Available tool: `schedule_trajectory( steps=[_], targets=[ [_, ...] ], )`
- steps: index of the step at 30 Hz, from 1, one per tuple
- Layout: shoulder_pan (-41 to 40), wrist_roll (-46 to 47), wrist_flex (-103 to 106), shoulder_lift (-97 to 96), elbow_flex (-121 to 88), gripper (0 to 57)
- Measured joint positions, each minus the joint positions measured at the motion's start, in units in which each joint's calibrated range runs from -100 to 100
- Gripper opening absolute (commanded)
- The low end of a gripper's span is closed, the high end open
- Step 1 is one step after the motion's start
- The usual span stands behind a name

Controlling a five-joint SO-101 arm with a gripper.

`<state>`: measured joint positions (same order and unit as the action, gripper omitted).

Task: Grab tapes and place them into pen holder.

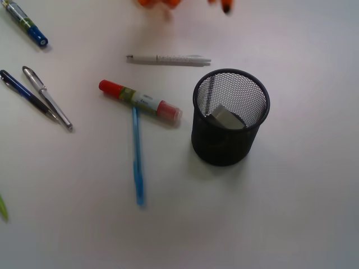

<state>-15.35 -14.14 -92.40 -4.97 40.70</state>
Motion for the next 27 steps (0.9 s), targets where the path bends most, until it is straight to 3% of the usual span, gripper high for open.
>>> schedule_trajectory(
  steps=[3, 6, 12, 27],
  targets=[
    [3.8, 6.3, -3.2, 5.1, -1.8, 11.5],
    [7.2, 12.6, -2.9, 8.4, -7.7, 1.2],
    [9.2, 20.1, 5.9, 16.6, -28.0, 0.7],
    [12.4, 19.1, 47.4, 72.3, -111.9, 0.4]
  ],
)
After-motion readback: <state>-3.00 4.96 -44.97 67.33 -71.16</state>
